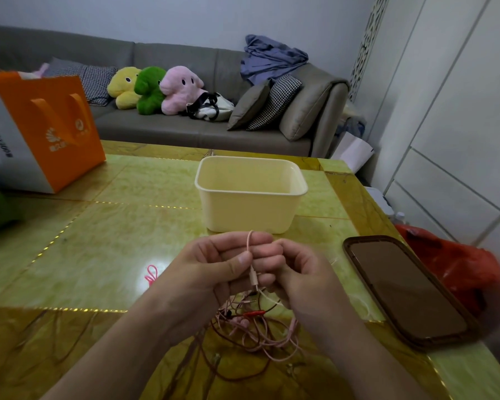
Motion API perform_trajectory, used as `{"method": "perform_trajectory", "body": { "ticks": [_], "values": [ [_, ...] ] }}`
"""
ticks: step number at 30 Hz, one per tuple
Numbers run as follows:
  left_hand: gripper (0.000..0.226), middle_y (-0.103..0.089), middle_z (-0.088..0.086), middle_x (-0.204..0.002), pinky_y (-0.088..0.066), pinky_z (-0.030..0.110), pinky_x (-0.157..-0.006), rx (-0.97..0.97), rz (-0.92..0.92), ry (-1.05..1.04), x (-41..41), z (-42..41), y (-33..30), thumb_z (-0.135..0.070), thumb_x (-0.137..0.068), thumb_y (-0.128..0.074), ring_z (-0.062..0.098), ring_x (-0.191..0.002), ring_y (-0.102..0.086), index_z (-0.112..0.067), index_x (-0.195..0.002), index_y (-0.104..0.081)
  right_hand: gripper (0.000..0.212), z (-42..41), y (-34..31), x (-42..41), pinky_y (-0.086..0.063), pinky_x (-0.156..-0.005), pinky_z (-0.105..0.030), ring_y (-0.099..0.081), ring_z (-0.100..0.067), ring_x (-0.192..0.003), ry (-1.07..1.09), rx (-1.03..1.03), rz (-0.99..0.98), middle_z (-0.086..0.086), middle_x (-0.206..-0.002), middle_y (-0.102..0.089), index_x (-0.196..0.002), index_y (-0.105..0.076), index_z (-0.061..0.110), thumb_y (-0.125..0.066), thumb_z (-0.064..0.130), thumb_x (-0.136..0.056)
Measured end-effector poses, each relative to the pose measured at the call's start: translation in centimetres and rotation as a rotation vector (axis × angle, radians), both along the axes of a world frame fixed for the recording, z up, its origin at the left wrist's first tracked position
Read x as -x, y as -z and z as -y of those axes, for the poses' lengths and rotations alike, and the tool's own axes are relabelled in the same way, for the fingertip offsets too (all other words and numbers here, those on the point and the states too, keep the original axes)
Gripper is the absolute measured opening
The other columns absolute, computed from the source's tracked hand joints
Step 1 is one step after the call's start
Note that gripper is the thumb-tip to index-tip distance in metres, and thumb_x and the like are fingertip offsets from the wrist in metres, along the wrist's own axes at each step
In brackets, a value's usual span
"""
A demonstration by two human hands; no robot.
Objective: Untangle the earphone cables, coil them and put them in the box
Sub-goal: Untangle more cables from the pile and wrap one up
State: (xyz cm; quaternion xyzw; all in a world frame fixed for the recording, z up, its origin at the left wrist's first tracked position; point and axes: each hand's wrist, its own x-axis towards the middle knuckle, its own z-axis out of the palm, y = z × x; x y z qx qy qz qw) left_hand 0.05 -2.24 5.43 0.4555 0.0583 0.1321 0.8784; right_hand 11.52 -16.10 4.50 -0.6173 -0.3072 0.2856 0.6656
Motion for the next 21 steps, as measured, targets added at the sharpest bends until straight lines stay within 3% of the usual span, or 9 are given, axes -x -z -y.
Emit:
{"method": "perform_trajectory", "body": {
  "ticks": [2,4,8,11,16,18,21],
  "values": [
    [0.029,-0.075,0.028,-0.116,-0.066,0.034,-0.075,-0.047,-0.032,-0.087,-0.3,0.1,0.0,0.004,-0.087,-0.062,0.031,-0.1,-0.079,0.004,-0.112,-0.076,0.02,-0.1,0.2,0.2,-0.048,-0.062,-0.029,-0.057,-0.009,-0.063,0.001,0.052,0.123,-0.008,-0.069,-0.066,-0.103,-0.078,0.014,-0.059,0.012,-0.108],
    [0.03,-0.076,0.026,-0.115,-0.067,0.035,-0.074,-0.094,-0.063,-0.186,-0.4,0.0,0.1,0.002,-0.086,-0.065,0.03,-0.1,-0.079,0.003,-0.115,-0.075,0.023,0.0,0.5,0.4,-0.044,-0.063,-0.039,-0.053,-0.015,-0.064,-0.008,0.135,0.283,-0.014,-0.07,-0.063,-0.098,-0.078,0.024,-0.058,0.016,-0.108],
    [0.025,-0.081,0.014,-0.107,-0.067,0.041,-0.068,-0.339,-0.156,-0.343,-0.5,0.1,0.4,0.0,-0.095,-0.066,0.024,-0.103,-0.079,-0.005,-0.118,-0.075,0.023,0.2,0.7,0.7,-0.039,-0.054,-0.041,-0.048,-0.008,-0.055,-0.003,0.236,0.464,-0.007,-0.062,-0.059,-0.083,-0.071,0.02,-0.064,0.022,-0.105],
    [0.023,-0.083,0.005,-0.101,-0.067,0.043,-0.065,-0.529,-0.21,-0.384,-0.7,0.4,0.8,0.001,-0.097,-0.066,0.018,-0.099,-0.079,-0.011,-0.115,-0.076,0.02,0.4,0.3,0.9,-0.042,-0.054,-0.031,-0.052,-0.004,-0.056,-0.012,0.265,0.528,0.002,-0.062,-0.062,-0.082,-0.071,0.02,-0.068,0.023,-0.101],
    [0.025,-0.081,0.007,-0.09,-0.061,0.035,-0.055,-0.771,-0.246,-0.273,-0.6,0.2,1.3,-0.004,-0.101,-0.064,0.018,-0.079,-0.076,-0.021,-0.102,-0.083,0.022,1.0,-0.5,0.6,-0.054,-0.06,-0.047,-0.065,-0.02,-0.064,0.048,0.184,0.527,-0.002,-0.068,-0.069,-0.079,-0.071,0.018,-0.071,0.023,-0.1],
    [0.027,-0.078,0.008,-0.083,-0.059,0.035,-0.052,-0.795,-0.242,-0.198,-0.4,0.1,1.0,-0.004,-0.103,-0.061,0.015,-0.075,-0.073,-0.02,-0.099,-0.083,0.022,1.2,-0.8,0.3,-0.057,-0.059,-0.04,-0.07,-0.014,-0.064,0.096,0.109,0.492,0.0,-0.068,-0.073,-0.078,-0.074,0.017,-0.074,0.017,-0.099],
    [0.025,-0.073,0.007,-0.077,-0.055,0.031,-0.047,-0.701,-0.225,-0.071,-0.2,0.4,0.4,0.001,-0.105,-0.055,0.013,-0.069,-0.069,-0.006,-0.104,-0.079,0.023,1.4,-1.1,0.2,-0.047,-0.053,-0.018,-0.062,-0.003,-0.051,0.175,0.023,0.44,0.003,-0.058,-0.069,-0.073,-0.072,0.012,-0.077,0.007,-0.095]
  ]
}}
